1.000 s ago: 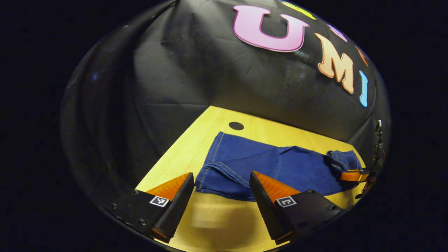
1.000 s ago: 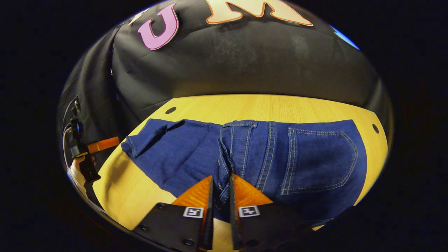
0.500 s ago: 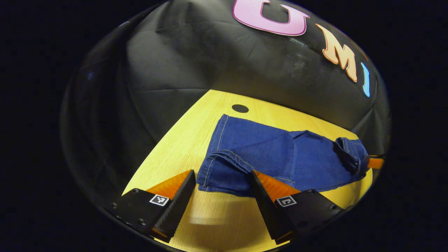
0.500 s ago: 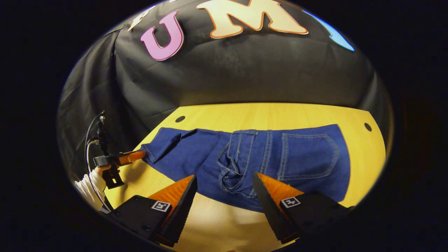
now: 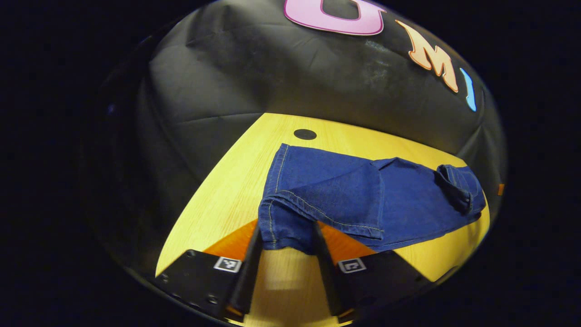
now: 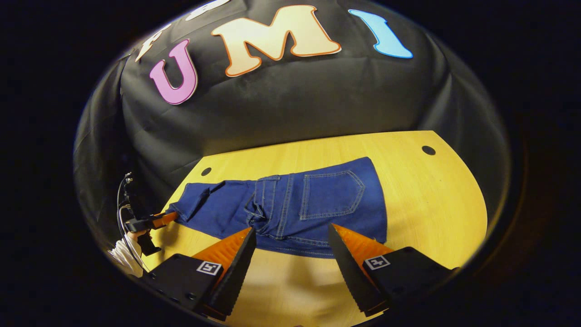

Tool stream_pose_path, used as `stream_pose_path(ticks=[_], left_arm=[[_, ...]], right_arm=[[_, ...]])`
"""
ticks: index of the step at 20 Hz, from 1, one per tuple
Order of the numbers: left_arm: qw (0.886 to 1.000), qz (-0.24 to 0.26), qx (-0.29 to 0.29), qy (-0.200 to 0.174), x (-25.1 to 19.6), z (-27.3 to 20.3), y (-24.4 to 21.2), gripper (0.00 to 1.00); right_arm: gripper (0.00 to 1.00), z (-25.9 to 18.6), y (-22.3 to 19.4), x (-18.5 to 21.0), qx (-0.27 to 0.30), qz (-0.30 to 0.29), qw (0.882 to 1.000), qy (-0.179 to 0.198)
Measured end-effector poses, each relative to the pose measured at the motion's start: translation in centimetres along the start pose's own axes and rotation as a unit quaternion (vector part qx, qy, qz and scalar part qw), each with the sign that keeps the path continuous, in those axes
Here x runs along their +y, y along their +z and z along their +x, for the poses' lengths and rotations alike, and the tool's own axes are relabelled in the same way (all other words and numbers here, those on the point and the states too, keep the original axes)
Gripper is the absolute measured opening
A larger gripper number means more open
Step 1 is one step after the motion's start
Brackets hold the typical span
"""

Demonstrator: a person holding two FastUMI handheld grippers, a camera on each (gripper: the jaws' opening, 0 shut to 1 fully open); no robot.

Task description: Grasp the waist and the cuffs of the jeans and fold them to make the two legs overlap; first hold the waist and fold one-third of the jeans toward the cuffs, then hold the cuffs and fold the remaining one-third in the same direction to finish folding.

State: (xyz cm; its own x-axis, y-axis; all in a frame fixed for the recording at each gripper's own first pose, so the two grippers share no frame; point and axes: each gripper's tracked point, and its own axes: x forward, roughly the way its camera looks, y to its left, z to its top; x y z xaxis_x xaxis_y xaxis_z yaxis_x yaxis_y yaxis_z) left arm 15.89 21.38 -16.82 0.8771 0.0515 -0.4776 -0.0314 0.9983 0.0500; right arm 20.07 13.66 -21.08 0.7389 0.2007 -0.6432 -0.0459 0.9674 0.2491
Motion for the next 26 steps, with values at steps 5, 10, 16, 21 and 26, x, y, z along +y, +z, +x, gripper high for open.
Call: stream_pose_path(ticks=[5,10,16,21,26], left_arm=[[0.997,-0.068,-0.023,-0.021,-0.7,-0.1,0.1,0.08],[0.989,-0.135,-0.041,-0.033,-2.2,-0.8,1.7,0.0],[0.982,-0.126,-0.087,-0.113,-10.7,-5.3,7.6,0.0],[0.973,-0.078,-0.097,-0.195,-21.6,-8.0,10.7,0.0],[0.958,-0.056,-0.102,-0.262,-33.4,-10.6,12.7,0.0]], right_arm=[[0.98,-0.2,0.1,0.1,0.004,-0.001,1.0,0.004],[1.0,-0.3,1.4,-1.2,-0.002,0.002,1.0,-0.004],[0.94,-1.4,2.4,-3.8,-0.01,-0.005,1.0,-0.019],[0.98,-3.6,2.8,-6.7,-0.02,0.008,0.999,-0.025],[0.97,-6.6,2.8,-10.0,-0.034,0.019,0.999,-0.027]])
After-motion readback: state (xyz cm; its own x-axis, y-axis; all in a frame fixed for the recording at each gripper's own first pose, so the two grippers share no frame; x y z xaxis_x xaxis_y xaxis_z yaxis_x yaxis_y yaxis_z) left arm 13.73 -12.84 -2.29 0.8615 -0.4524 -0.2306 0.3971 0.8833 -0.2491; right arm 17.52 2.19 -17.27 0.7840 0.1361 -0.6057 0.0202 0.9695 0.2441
